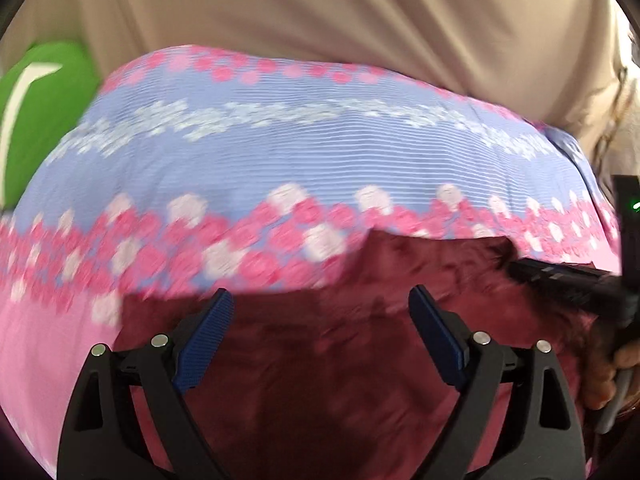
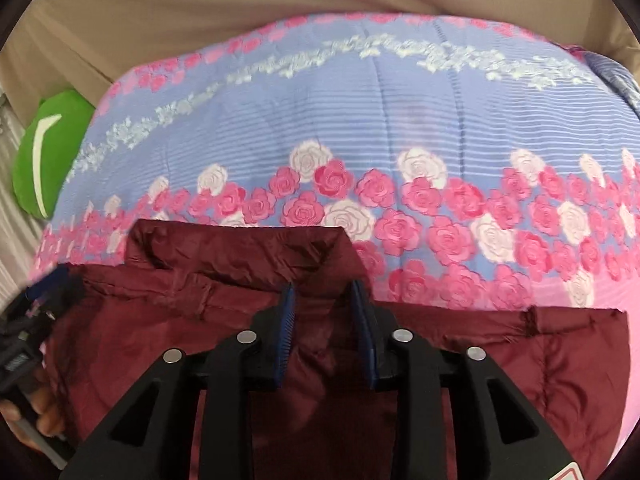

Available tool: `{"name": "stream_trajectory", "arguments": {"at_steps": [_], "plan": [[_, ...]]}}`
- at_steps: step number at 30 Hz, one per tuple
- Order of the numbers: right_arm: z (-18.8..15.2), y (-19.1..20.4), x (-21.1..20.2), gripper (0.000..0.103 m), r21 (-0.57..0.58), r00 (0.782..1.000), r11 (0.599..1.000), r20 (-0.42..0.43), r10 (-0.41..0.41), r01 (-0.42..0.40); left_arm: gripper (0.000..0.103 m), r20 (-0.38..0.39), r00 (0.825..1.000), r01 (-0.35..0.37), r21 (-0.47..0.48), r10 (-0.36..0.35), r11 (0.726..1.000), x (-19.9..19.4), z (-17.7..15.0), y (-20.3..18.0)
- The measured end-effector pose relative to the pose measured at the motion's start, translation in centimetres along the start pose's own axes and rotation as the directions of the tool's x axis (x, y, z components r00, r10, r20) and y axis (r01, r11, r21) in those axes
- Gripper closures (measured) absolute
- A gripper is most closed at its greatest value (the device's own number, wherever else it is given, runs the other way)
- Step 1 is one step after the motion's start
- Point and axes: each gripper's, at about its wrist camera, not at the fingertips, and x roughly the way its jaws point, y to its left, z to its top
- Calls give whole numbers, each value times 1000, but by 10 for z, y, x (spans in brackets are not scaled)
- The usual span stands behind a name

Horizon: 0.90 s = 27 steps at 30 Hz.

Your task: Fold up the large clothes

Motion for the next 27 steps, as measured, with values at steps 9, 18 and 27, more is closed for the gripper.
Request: {"name": "stream_trajectory", "arguments": {"at_steps": [9,18,27], "plan": [[4,7,21,97,-67,996,994,32,-89,91,17,-126,990,-58,21,60,998,76,4,-16],[-81,24,-94,86,-162,981,987,194,10,22,16,15,1000,-24,2,24,1000,-27,-33,4],[-212,-59,-149,81,9,995,999,94,-34,34,16,-85,993,-82,-26,79,996,-116,-162,48]]}}
